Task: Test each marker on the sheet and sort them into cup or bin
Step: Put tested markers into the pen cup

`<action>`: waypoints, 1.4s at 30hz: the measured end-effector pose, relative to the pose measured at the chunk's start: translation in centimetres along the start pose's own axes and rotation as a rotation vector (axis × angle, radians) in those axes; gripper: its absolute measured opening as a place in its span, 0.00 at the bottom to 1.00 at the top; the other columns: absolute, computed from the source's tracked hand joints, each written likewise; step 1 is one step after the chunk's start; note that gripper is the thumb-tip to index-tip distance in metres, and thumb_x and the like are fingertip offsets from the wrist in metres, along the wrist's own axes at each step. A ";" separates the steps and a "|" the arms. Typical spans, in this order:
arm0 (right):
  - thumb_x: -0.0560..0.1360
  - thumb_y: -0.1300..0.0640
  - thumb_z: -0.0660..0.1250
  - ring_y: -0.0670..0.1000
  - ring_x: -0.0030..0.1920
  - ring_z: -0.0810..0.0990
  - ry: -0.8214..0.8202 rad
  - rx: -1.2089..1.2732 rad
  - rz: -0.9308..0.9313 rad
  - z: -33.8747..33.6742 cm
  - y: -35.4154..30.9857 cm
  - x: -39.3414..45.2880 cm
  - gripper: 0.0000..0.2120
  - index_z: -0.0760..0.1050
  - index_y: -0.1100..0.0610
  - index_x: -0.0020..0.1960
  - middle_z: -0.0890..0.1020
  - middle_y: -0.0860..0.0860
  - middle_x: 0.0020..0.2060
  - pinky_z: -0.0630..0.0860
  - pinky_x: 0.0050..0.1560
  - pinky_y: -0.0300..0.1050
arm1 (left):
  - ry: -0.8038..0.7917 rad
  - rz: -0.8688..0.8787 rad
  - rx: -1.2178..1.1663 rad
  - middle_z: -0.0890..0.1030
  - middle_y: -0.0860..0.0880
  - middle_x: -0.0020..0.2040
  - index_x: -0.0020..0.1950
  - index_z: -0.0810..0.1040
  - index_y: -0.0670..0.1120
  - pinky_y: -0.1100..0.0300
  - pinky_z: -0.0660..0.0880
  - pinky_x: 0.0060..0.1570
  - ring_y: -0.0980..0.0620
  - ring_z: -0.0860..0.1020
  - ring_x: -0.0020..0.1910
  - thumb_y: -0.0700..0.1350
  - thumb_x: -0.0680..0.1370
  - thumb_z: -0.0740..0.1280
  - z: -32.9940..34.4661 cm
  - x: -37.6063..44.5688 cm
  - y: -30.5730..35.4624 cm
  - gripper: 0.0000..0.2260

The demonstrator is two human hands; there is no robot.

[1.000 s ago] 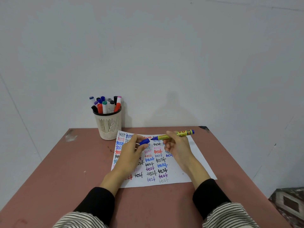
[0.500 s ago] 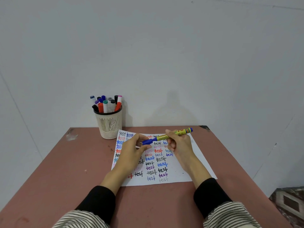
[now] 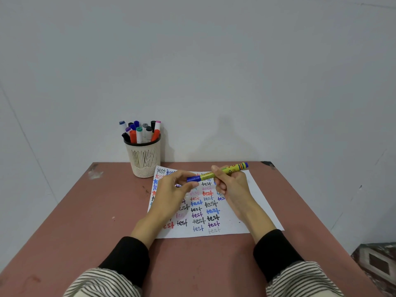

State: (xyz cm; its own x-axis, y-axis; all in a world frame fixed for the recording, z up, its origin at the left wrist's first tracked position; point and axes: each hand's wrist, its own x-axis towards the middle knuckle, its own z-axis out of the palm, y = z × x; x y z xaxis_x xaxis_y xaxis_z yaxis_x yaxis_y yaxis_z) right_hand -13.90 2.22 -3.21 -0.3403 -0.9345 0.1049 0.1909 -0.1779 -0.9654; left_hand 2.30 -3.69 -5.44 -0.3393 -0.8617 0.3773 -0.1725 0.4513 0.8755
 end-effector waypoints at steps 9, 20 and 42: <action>0.75 0.61 0.70 0.44 0.27 0.68 -0.091 -0.072 -0.096 0.2 -0.6 -0.1 0.09 0.72 0.61 0.39 0.71 0.50 0.27 0.67 0.28 0.34 | -0.134 -0.036 -0.057 0.78 0.50 0.37 0.47 0.81 0.47 0.62 0.78 0.40 0.55 0.76 0.38 0.43 0.81 0.62 -0.1 -0.2 0.5 0.09; 0.76 0.57 0.69 0.46 0.30 0.68 0.017 0.104 -0.003 0.8 -0.2 0.0 0.08 0.77 0.62 0.46 0.73 0.51 0.32 0.69 0.33 0.38 | 0.029 -0.216 -0.443 0.77 0.51 0.35 0.47 0.80 0.41 0.65 0.78 0.37 0.59 0.76 0.35 0.45 0.80 0.64 0.0 0.1 2.4 0.09; 0.83 0.43 0.45 0.52 0.79 0.46 -0.169 -1.480 -0.025 -0.8 3.1 -0.5 0.28 0.49 0.53 0.80 0.49 0.53 0.79 0.41 0.76 0.57 | 0.737 0.306 0.157 0.77 0.55 0.44 0.51 0.72 0.48 0.55 0.78 0.47 0.58 0.75 0.42 0.44 0.83 0.58 -10.8 4.2 8.0 0.04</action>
State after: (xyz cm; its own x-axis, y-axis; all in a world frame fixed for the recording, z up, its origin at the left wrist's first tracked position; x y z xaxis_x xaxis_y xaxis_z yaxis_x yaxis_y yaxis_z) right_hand -13.86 2.36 -6.45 -0.2011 -0.9783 0.0507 -0.9335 0.1757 -0.3125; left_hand 9.53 -6.22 6.40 0.2946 -0.6014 0.7426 -0.3170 0.6716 0.6697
